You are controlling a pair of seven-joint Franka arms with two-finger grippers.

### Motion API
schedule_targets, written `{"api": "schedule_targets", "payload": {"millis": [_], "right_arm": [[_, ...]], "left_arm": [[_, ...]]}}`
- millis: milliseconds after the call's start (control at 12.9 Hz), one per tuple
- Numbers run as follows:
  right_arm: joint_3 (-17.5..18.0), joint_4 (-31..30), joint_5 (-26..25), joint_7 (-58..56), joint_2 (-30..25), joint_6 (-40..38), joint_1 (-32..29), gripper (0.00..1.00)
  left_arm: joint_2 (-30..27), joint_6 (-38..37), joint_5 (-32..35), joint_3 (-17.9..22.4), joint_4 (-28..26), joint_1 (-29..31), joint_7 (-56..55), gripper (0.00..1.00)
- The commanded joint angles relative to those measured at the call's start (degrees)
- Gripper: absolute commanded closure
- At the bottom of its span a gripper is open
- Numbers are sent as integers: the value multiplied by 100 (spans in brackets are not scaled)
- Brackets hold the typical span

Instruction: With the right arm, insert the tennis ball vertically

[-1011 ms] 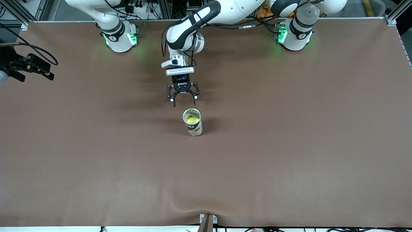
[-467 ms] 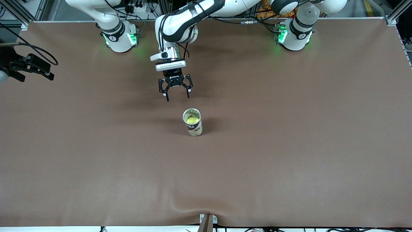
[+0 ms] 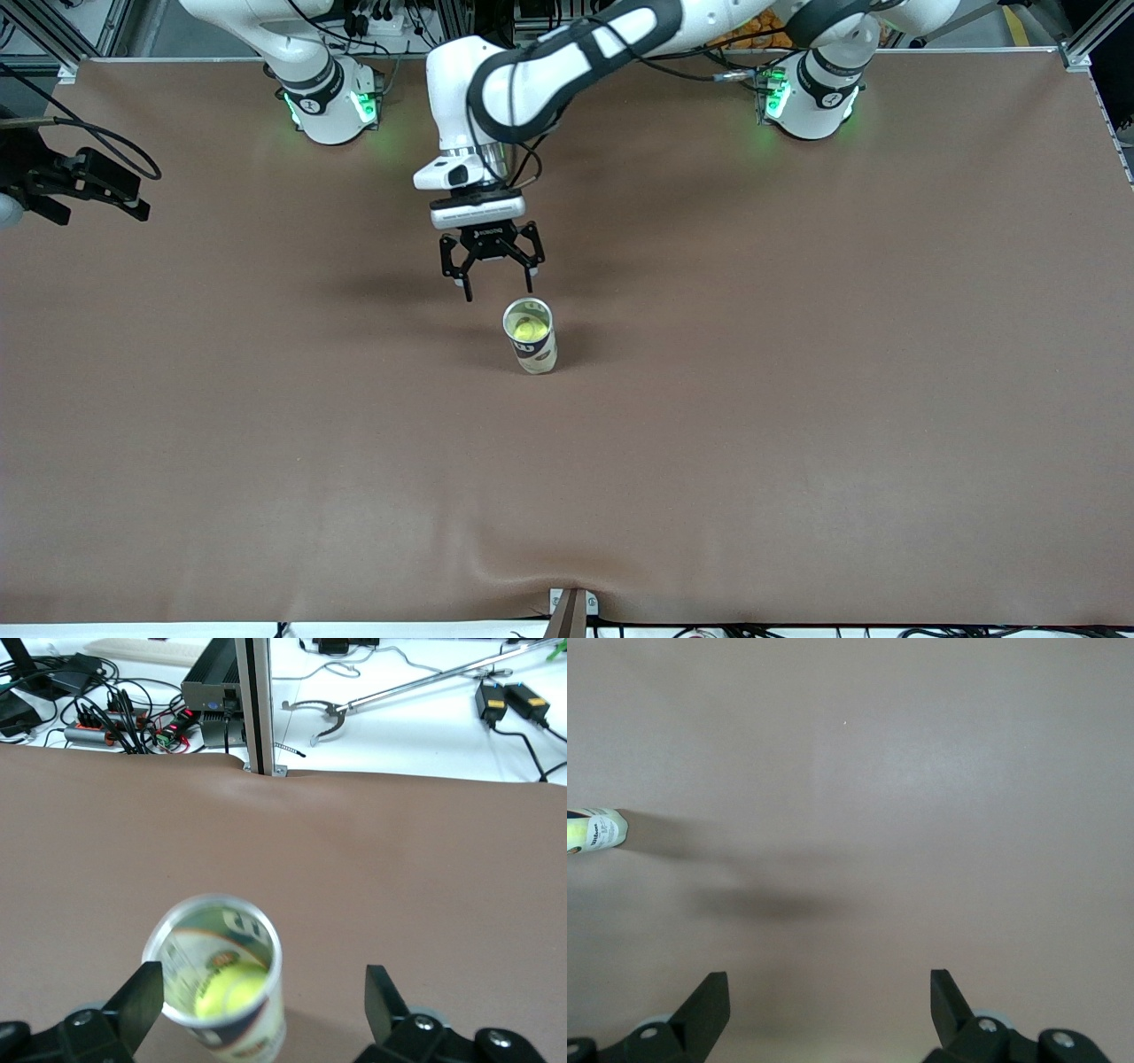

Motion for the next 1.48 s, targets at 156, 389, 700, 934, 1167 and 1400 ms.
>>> {"api": "schedule_targets", "payload": {"millis": [156,389,700,934,1167,1400], "right_arm": [[128,-162,8,8,-168,10,-156,0],[198,-162,8,26,-151,10,-147,0],[242,-154,8,26,-159,-43,-156,0],[242,-154,8,35,-159,-52,-147,0],[251,-145,8,35,-159,-78,-156,0],[251,-145,16,26,-159,-78,-165,0]], "left_arm": [[-242,61,-633,-1428,25,1696,1806,0],[-671,26,-1414,-1738,-10,2681,3088,0],[-1102,0,-2522,-1738,-19,3710,4733,0],[-1384,-158,-3182,-1738,-28,4308,5823,0],[-1586,-553,-3516,-1738,-45,4722,6658,0],[-1761,-817,-3964,-1669,-28,5021,7642,0]]}}
